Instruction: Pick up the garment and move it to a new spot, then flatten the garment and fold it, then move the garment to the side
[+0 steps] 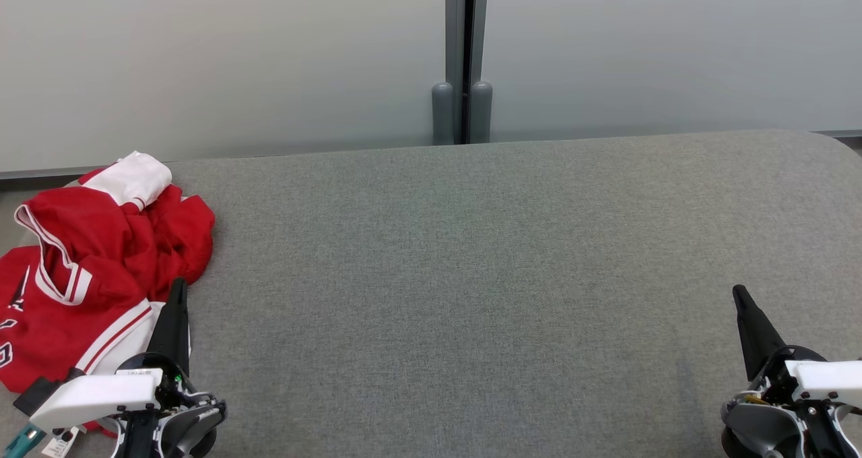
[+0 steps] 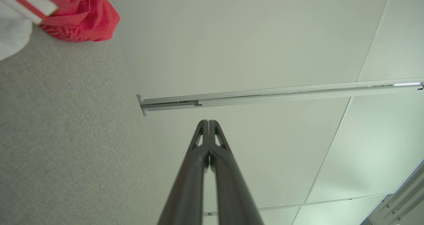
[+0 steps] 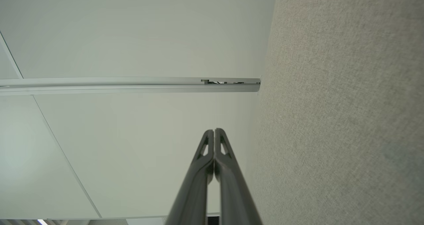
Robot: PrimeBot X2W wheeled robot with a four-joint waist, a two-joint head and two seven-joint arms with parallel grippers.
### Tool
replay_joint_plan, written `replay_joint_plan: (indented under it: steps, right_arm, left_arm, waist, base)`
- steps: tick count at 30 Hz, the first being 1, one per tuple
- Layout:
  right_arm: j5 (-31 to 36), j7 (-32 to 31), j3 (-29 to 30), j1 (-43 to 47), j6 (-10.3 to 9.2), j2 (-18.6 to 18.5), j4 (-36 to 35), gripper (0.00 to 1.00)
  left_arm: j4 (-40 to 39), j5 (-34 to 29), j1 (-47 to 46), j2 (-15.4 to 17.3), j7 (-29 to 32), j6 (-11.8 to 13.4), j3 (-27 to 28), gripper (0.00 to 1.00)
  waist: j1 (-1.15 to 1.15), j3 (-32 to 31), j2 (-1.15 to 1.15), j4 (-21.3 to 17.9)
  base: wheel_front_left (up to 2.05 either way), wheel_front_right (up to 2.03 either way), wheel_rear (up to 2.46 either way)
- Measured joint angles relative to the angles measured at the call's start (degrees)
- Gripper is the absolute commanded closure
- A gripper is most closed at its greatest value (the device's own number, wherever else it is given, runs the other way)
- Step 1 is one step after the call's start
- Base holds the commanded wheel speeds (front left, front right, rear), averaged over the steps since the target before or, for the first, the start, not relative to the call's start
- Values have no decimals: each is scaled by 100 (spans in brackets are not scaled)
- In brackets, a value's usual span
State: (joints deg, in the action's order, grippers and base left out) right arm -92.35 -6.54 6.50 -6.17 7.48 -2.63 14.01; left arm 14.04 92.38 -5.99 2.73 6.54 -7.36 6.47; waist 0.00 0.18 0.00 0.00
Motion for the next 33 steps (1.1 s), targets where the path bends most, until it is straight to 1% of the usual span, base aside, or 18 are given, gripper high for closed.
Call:
replay_joint_plan:
  steps: [33]
  right_arm:
    - [0,0,0,0,0,0,0,100]
  left_arm:
    - [0,0,0,0,0,-5,0,100]
  waist:
    - [0,0,0,0]
  base:
    - [0,0,0]
